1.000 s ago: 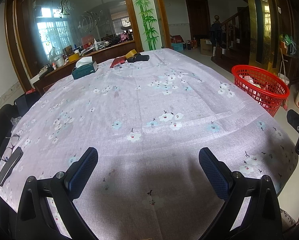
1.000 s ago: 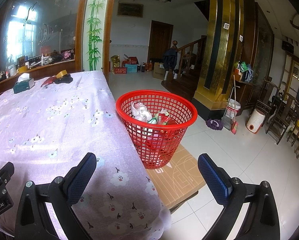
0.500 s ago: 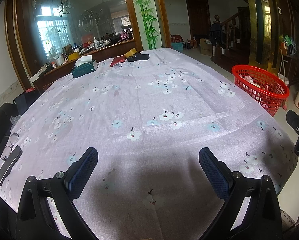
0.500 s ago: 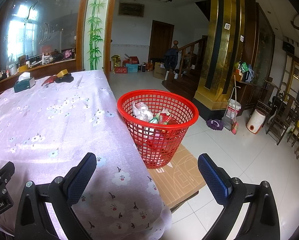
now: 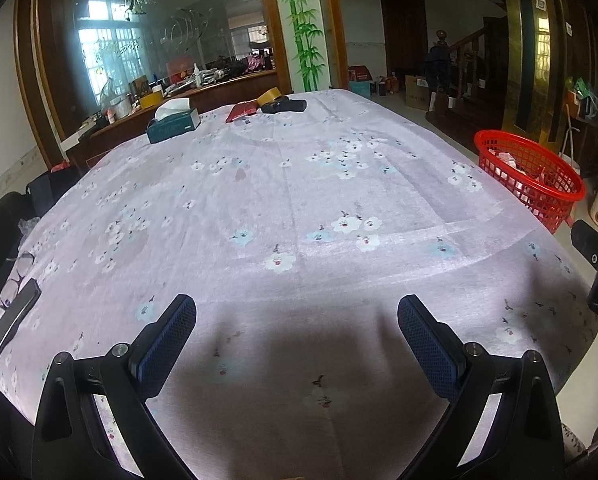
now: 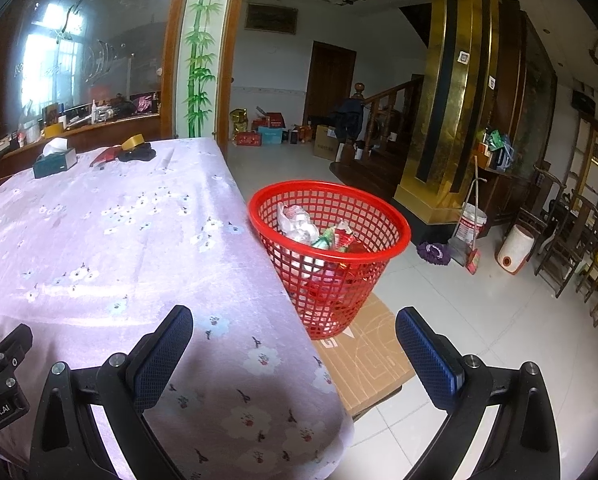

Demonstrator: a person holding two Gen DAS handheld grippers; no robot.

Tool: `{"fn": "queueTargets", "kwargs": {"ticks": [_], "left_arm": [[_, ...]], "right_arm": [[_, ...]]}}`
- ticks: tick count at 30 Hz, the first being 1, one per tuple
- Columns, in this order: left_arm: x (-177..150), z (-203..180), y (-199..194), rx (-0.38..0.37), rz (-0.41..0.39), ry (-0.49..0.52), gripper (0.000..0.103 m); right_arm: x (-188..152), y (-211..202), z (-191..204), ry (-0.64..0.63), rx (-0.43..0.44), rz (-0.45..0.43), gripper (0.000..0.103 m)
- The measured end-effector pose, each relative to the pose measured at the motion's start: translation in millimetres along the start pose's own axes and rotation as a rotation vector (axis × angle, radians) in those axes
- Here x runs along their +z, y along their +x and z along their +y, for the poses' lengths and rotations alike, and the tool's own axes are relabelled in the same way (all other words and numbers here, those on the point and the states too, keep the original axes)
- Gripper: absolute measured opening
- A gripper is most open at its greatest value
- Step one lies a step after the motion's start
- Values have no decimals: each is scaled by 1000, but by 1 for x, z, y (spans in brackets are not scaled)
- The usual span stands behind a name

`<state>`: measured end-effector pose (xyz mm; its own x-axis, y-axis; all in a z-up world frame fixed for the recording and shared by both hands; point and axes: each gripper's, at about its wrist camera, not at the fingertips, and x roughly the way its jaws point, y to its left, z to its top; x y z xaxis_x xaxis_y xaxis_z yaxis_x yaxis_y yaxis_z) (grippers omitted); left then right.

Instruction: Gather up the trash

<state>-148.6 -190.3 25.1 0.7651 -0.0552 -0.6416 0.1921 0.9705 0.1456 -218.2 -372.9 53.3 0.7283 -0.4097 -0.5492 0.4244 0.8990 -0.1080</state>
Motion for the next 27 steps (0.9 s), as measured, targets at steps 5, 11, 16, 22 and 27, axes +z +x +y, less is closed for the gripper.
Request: {"fn": "queueTargets", "kwargs": {"ticks": [5,11,16,22,27], "left_arm": [[-1,15,-2,16,5,-39,100],[6,52,3,70,12,-95,100],[13,92,16,120,60,-152,100],[18,144,41,130,153,-252,100],[22,175,78,84,275,-283,100]], "right_arm": [[6,2,13,-24,19,-6,103],[18,10,41,-73,83,17,103],[29,25,81,-138,191,85,103],[37,43,140,-212,310,164,102],[42,78,197,-247,388,296,102]]}}
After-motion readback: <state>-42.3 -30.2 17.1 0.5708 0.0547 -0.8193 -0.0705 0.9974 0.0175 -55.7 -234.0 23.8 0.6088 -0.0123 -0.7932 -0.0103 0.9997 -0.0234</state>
